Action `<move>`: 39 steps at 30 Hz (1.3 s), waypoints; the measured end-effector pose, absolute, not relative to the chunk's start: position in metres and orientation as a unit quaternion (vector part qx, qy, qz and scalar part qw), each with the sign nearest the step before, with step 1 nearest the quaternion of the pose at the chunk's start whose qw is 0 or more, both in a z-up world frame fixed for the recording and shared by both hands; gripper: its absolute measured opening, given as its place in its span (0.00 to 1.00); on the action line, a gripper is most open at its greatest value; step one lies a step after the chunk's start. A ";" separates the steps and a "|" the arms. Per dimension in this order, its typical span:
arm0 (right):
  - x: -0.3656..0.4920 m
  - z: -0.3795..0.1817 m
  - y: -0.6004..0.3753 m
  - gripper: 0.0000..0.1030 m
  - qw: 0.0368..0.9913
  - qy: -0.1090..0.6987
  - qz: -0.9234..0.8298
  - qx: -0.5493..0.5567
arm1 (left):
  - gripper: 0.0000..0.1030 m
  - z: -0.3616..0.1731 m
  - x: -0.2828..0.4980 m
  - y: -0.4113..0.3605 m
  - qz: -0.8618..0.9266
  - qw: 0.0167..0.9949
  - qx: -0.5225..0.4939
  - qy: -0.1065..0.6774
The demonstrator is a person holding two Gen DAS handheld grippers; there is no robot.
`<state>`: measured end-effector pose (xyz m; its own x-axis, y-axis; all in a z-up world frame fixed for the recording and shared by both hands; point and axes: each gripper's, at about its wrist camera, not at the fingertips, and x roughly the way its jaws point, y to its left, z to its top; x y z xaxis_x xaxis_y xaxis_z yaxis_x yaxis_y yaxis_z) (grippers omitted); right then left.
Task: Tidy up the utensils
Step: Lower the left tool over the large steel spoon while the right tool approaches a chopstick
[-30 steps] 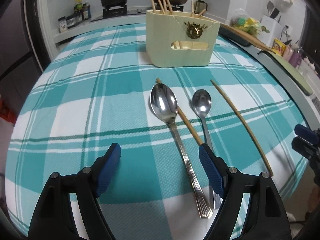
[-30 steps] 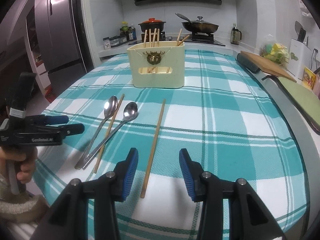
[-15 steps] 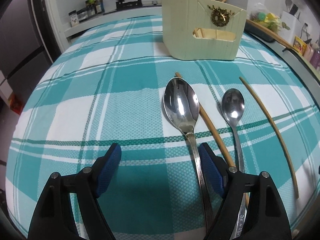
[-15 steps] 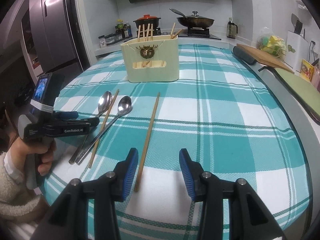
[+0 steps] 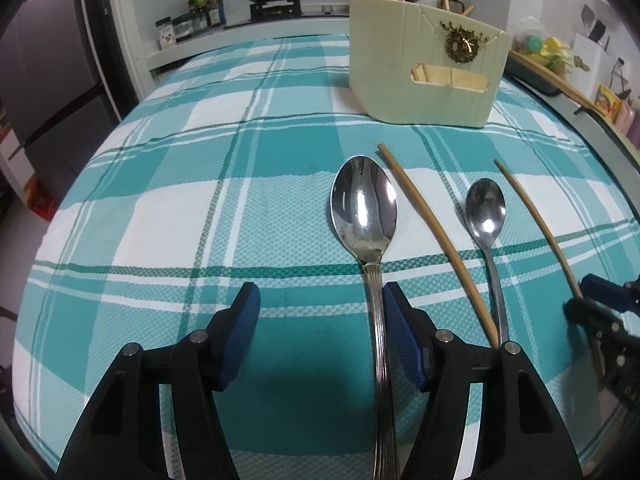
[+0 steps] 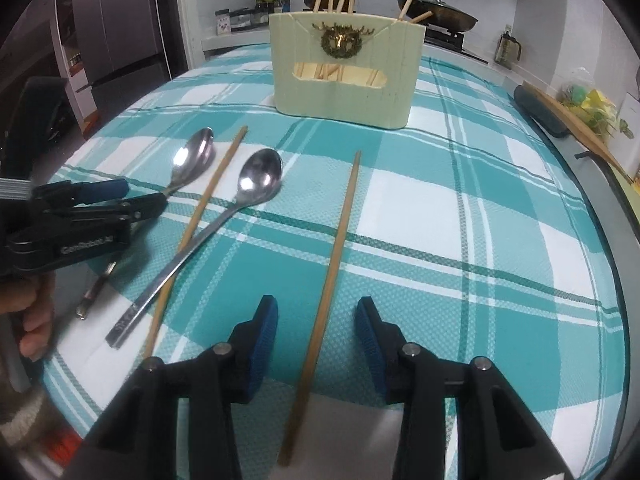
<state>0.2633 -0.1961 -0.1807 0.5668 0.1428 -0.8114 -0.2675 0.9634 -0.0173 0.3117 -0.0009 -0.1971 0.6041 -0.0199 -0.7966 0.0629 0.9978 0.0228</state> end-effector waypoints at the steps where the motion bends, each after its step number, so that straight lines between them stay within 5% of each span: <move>1: 0.263 -0.180 -0.198 0.25 0.887 0.444 0.111 -0.066 | 0.64 -0.197 0.311 0.002 -0.022 0.895 0.022 0.445; 4: 0.261 -0.180 -0.207 0.07 0.888 0.448 0.086 -0.061 | 0.64 -0.197 0.307 0.010 -0.019 0.895 0.020 0.446; 10: 0.248 -0.178 -0.241 0.07 0.885 0.462 0.028 -0.040 | 0.67 -0.196 0.301 0.025 -0.013 0.892 0.014 0.451; 13: 0.241 -0.175 -0.246 0.16 0.884 0.465 0.029 -0.037 | 0.73 -0.196 0.298 0.032 -0.011 0.889 0.012 0.457; 16: 0.236 -0.173 -0.249 0.42 0.884 0.465 0.045 -0.024 | 0.78 -0.197 0.293 0.037 -0.018 0.887 0.003 0.462; 21: 0.239 -0.173 -0.249 0.42 0.883 0.465 0.055 -0.025 | 0.90 -0.200 0.286 0.036 -0.022 0.885 0.013 0.465; 36: 0.245 -0.180 -0.248 0.45 0.887 0.451 0.092 -0.049 | 0.99 -0.202 0.288 0.040 -0.015 0.880 0.009 0.474; 39: 0.247 -0.181 -0.248 0.55 0.883 0.456 0.096 -0.052 | 0.99 -0.202 0.289 0.040 -0.014 0.879 0.008 0.477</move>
<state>0.2473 -0.2477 -0.1806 0.5652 0.1219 -0.8159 -0.2167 0.9762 -0.0043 0.2888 0.0400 -0.2023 0.5449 -0.0168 -0.8383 0.0321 0.9995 0.0008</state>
